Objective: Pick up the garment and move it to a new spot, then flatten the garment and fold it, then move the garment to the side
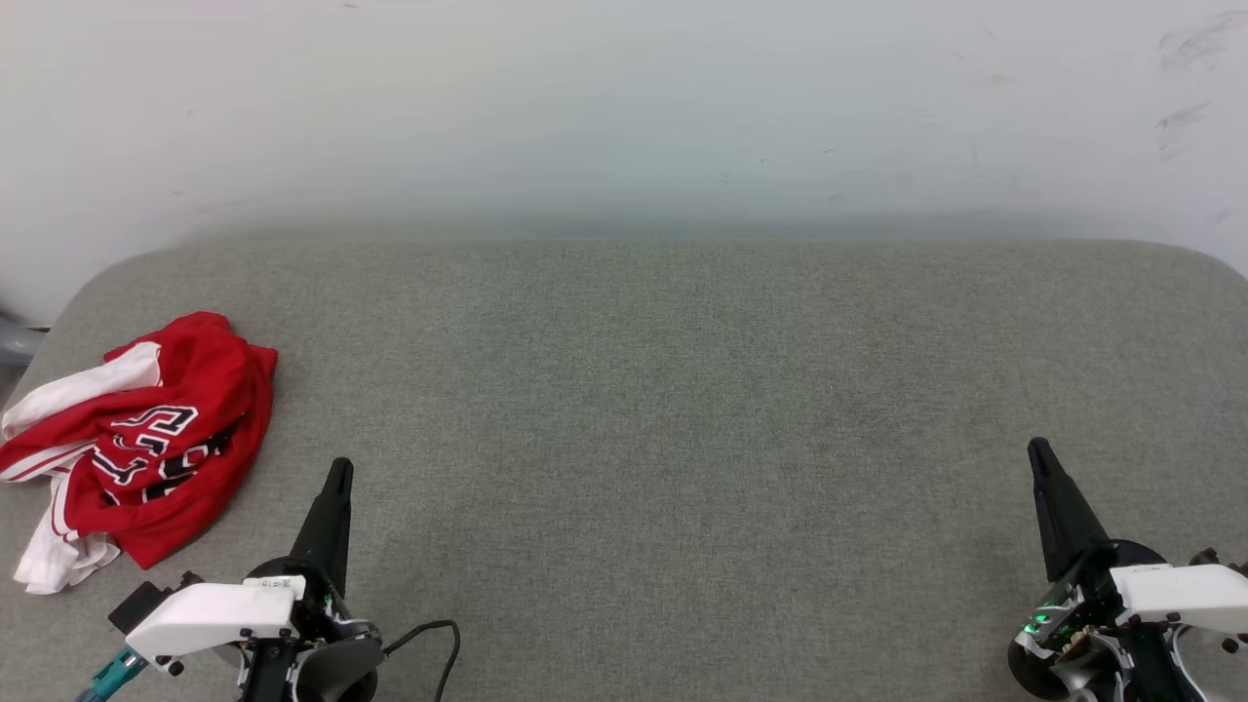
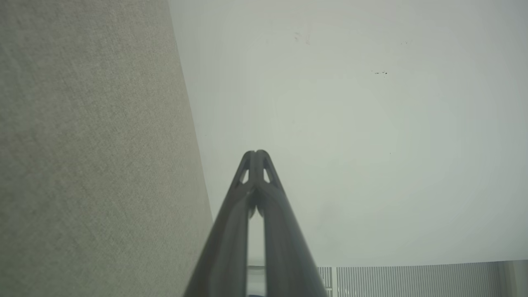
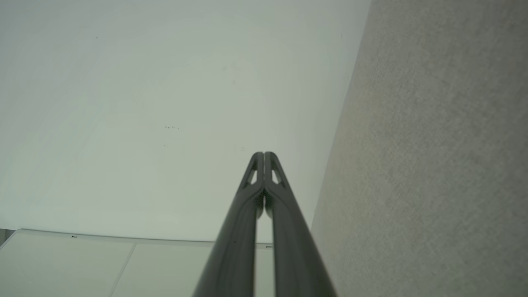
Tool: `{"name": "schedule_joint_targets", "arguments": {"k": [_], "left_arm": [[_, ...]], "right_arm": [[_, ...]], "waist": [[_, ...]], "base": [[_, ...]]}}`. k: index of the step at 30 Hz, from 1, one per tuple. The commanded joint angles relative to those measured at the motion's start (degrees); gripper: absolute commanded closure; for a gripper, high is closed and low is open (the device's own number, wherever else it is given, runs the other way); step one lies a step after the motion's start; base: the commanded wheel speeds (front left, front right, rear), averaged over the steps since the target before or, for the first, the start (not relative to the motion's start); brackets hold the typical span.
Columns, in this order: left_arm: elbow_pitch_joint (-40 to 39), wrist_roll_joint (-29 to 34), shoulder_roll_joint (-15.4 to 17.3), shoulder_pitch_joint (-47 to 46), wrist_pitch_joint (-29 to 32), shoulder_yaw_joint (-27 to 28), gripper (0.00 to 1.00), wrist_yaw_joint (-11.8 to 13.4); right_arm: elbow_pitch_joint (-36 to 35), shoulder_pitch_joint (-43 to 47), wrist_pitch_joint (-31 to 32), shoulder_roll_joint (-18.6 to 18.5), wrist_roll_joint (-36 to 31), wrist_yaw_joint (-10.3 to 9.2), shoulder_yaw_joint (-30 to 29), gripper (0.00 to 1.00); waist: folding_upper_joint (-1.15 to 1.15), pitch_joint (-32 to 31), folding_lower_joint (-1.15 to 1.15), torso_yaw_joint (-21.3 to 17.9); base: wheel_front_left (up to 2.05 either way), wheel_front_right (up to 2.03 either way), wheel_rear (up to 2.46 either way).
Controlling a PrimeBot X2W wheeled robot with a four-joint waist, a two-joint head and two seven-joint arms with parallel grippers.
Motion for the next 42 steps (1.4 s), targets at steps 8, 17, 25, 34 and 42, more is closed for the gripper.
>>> {"name": "schedule_joint_targets", "arguments": {"k": [8,17,25,34,42], "left_arm": [[-0.06,-0.12,-0.07,-0.37,0.11,0.14,1.00,-0.15],[-0.06,-0.12,-0.07,-0.37,0.11,0.13,1.00,-0.15],[-0.06,-0.12,-0.07,-0.37,0.11,0.14,1.00,-0.15],[-0.06,-0.12,-0.07,-0.37,0.11,0.13,1.00,-0.15],[-0.06,-0.12,-0.07,-0.37,0.11,0.15,1.00,-0.15]], "right_arm": [[0.04,-0.66,0.08,0.23,-0.30,-0.02,-0.03,1.00],[0.04,-0.66,0.08,0.24,-0.29,-0.02,-0.02,1.00],[0.04,-0.66,0.07,0.24,-0.28,-0.02,-0.02,1.00],[0.04,-0.66,0.06,0.24,-0.28,-0.02,-0.01,1.00],[0.04,-0.66,0.06,0.24,-0.27,-0.02,-0.01,1.00]], "waist": [[0.00,0.00,0.00,0.00],[0.00,0.00,0.00,0.00],[0.00,0.00,0.00,0.00],[0.00,0.00,0.00,0.00],[0.00,0.00,0.00,0.00]], "base": [[0.00,0.00,0.00],[0.00,0.00,0.00],[0.00,0.00,0.00],[0.00,0.00,0.00],[0.00,0.00,0.00]]}}
